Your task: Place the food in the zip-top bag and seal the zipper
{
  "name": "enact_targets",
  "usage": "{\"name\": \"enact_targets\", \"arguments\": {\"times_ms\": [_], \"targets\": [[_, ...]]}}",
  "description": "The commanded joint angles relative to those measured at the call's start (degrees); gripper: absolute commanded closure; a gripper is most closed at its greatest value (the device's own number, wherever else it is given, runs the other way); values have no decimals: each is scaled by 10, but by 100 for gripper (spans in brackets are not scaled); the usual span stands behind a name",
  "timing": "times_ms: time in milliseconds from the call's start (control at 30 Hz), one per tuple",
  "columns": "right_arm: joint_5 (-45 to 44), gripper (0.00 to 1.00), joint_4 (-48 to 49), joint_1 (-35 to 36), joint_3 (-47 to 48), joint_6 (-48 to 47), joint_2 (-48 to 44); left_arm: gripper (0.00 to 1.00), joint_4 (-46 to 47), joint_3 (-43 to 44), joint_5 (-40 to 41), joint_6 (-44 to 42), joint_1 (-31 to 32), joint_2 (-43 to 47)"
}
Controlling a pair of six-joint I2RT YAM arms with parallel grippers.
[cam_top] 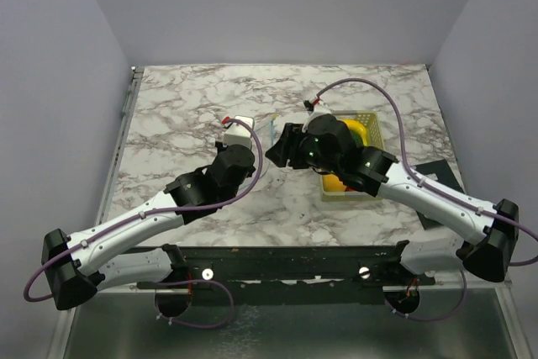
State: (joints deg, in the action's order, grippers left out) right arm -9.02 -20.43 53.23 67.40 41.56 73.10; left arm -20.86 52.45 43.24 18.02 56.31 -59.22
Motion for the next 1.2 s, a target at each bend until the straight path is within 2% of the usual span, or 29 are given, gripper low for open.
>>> {"name": "enact_targets", "arguments": {"times_ms": [0, 200, 333, 600, 733, 1167], "targets": [[-8, 40, 18, 22, 14, 18, 43, 100, 5, -1, -14, 7, -4, -1], [-42, 40, 15, 28, 25, 31, 92, 100, 5, -1, -17, 7, -4, 2], [-40, 46, 28, 28, 24, 41, 115, 100, 5, -1, -23, 7, -4, 2], [-92, 78, 12, 29, 24, 47, 140, 100, 5, 0, -34, 4, -4, 7], [-132, 99, 9, 28, 15, 53, 144, 100, 5, 0, -42, -3, -4, 5], [-301, 100, -50, 28, 9, 73, 217, 100, 4, 1, -44, -11, -4, 5]]}}
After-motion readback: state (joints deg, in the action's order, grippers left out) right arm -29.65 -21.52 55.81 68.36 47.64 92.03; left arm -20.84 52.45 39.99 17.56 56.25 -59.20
